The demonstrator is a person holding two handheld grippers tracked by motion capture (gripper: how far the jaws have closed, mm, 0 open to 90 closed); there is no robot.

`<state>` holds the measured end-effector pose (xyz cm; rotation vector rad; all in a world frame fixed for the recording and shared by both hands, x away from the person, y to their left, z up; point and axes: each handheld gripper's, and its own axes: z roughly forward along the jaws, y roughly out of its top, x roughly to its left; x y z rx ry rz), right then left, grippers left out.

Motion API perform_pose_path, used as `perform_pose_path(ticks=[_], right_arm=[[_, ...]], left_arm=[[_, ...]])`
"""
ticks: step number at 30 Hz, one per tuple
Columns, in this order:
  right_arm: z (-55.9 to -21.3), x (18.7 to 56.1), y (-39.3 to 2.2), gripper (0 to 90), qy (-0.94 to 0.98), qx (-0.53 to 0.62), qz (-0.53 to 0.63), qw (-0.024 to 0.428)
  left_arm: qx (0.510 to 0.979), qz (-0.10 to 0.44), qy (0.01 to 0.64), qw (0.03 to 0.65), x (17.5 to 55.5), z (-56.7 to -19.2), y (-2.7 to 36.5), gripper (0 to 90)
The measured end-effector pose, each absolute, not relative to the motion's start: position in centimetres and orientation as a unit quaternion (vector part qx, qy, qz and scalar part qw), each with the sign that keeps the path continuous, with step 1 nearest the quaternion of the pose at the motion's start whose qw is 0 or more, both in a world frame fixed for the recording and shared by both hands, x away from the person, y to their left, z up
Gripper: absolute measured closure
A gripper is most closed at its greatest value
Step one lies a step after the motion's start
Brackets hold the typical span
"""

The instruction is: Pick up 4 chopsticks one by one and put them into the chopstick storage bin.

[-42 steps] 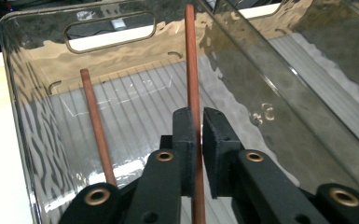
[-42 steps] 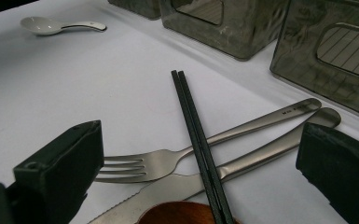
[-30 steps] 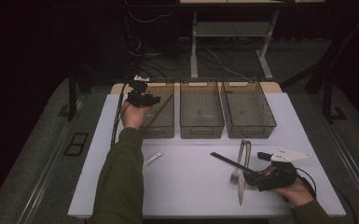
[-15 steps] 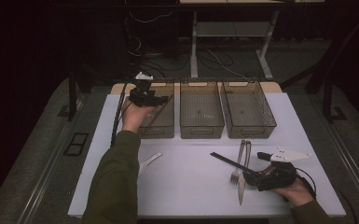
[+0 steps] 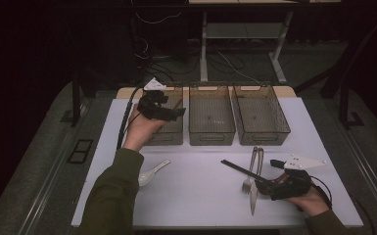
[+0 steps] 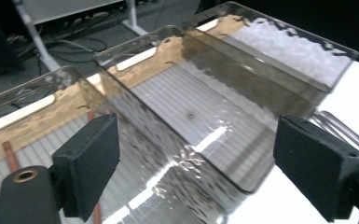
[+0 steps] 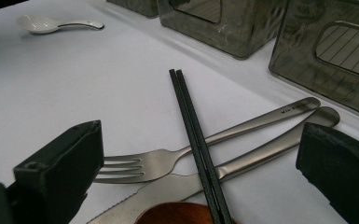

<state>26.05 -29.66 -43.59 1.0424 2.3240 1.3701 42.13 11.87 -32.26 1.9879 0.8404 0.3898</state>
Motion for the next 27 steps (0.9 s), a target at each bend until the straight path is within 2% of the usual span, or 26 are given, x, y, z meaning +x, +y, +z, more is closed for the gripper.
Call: perform_pose_path(ticks=[3,7,10,27], right_arm=[[-43.6,26.0,-29.7,0.5,0.797,0.358,0.471,0.123],[-43.6,26.0,-29.7,0.5,0.797,0.357,0.470,0.124],[-43.6,26.0,-29.7,0.5,0.797,0.358,0.471,0.124],[-43.6,26.0,-29.7,0.5,0.794,0.359,0.473,0.128]], left_arm=[[0.805,0.157,0.330,0.468,40.8,-32.6,11.6,11.0],[0.811,0.153,0.318,0.467,39.4,-33.4,11.5,1.9],[0.813,0.148,0.310,0.470,38.2,-34.2,11.5,0.1],[0.821,0.136,0.261,0.489,31.6,-37.1,11.0,0.0]])
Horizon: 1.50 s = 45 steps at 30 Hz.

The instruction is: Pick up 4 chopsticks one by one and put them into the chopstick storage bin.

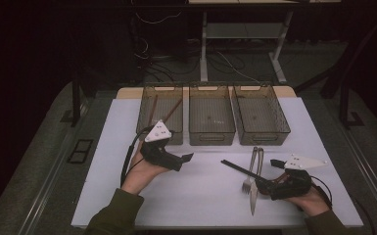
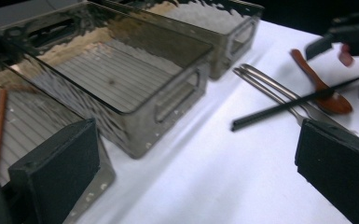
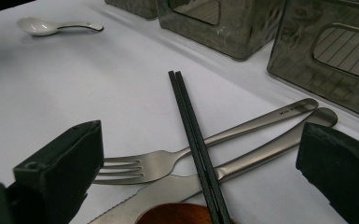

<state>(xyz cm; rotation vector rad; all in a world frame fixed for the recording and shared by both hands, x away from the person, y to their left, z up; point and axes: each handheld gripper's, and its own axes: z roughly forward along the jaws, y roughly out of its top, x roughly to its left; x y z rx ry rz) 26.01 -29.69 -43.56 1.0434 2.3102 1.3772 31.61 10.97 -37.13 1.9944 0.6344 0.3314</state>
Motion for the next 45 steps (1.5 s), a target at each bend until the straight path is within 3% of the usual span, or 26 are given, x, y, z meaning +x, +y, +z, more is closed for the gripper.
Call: perform_pose_path(ticks=[30,40,45], right_arm=[[-42.5,26.1,-30.6,0.6,0.796,0.365,0.469,0.112],[-42.0,26.3,-31.2,6.2,0.806,0.365,0.452,0.115],[-41.7,26.5,-31.5,14.1,0.811,0.361,0.446,0.114]], left_arm=[[0.827,0.115,0.260,0.485,25.9,-42.4,15.1,0.0],[0.823,0.112,0.265,0.490,26.2,-42.5,15.7,0.0],[0.824,0.110,0.266,0.489,26.2,-42.5,15.7,0.0]])
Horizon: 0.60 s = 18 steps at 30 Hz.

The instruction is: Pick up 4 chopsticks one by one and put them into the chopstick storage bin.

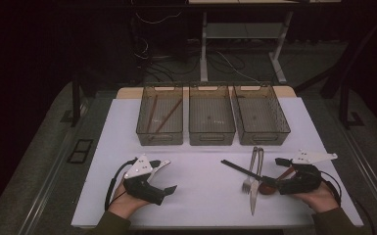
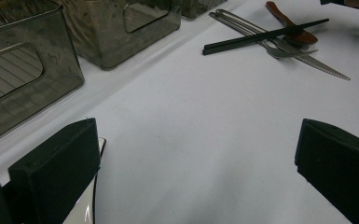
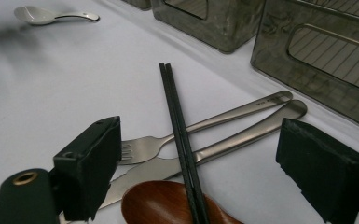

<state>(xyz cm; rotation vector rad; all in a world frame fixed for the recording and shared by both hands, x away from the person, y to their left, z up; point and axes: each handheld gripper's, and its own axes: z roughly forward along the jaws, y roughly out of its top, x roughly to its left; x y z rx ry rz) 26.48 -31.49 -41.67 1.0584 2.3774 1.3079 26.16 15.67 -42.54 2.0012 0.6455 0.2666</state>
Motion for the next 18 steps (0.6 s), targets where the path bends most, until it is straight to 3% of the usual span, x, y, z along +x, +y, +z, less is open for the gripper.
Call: perform_pose_path(ticks=[3,11,18], right_arm=[[-41.4,26.8,-31.6,17.1,0.815,0.362,0.437,0.116],[-40.8,27.5,-31.9,34.9,0.827,0.353,0.423,0.107],[-40.8,28.0,-32.3,42.8,0.836,0.345,0.416,0.100]], left_arm=[[0.824,0.109,0.265,0.488,26.2,-42.5,15.7,0.0],[0.825,0.107,0.262,0.489,26.2,-42.5,15.6,0.0],[0.825,0.103,0.262,0.490,26.2,-42.6,15.5,0.0]])
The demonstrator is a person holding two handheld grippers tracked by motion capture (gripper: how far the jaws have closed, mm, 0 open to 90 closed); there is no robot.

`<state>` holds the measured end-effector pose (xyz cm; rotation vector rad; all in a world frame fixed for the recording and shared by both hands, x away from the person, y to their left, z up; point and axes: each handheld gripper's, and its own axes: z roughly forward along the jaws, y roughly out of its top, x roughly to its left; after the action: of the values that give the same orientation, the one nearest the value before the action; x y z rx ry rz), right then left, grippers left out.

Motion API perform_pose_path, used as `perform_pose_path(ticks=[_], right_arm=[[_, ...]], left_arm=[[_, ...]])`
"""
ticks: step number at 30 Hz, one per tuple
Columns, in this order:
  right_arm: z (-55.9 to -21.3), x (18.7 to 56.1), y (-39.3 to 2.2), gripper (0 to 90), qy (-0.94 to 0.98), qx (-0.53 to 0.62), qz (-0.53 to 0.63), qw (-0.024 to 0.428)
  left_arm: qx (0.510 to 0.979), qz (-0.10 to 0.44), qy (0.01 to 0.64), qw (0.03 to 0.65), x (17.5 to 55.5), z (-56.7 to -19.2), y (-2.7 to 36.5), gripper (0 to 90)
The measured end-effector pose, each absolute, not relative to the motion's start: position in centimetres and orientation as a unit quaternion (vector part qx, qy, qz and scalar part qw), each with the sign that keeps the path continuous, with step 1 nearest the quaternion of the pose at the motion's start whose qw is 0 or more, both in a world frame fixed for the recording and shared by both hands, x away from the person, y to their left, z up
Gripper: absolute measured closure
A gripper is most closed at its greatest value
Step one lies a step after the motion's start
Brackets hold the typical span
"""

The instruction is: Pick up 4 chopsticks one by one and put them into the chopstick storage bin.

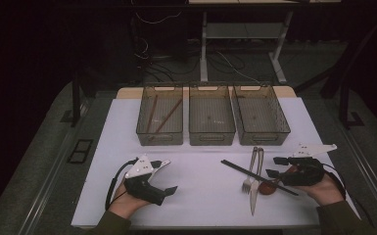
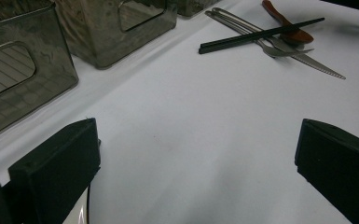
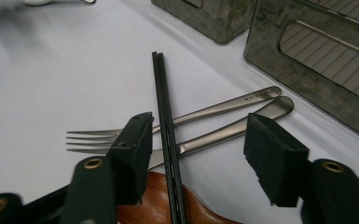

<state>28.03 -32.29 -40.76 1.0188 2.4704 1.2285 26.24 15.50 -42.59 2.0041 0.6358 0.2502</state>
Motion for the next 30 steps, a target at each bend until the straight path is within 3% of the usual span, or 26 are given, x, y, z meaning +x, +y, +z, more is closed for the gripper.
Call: perform_pose_path(ticks=[11,18,30], right_arm=[[-41.8,29.4,-31.4,70.0,0.865,0.329,0.373,0.065],[-42.3,29.8,-30.6,76.4,0.877,0.319,0.357,0.050],[-42.8,29.5,-30.1,79.1,0.888,0.310,0.336,0.047]], left_arm=[[0.824,0.102,0.264,0.490,26.2,-42.6,15.5,0.0],[0.825,0.101,0.263,0.490,26.2,-42.6,15.4,0.0],[0.828,0.097,0.258,0.488,26.3,-42.7,15.2,0.0]])
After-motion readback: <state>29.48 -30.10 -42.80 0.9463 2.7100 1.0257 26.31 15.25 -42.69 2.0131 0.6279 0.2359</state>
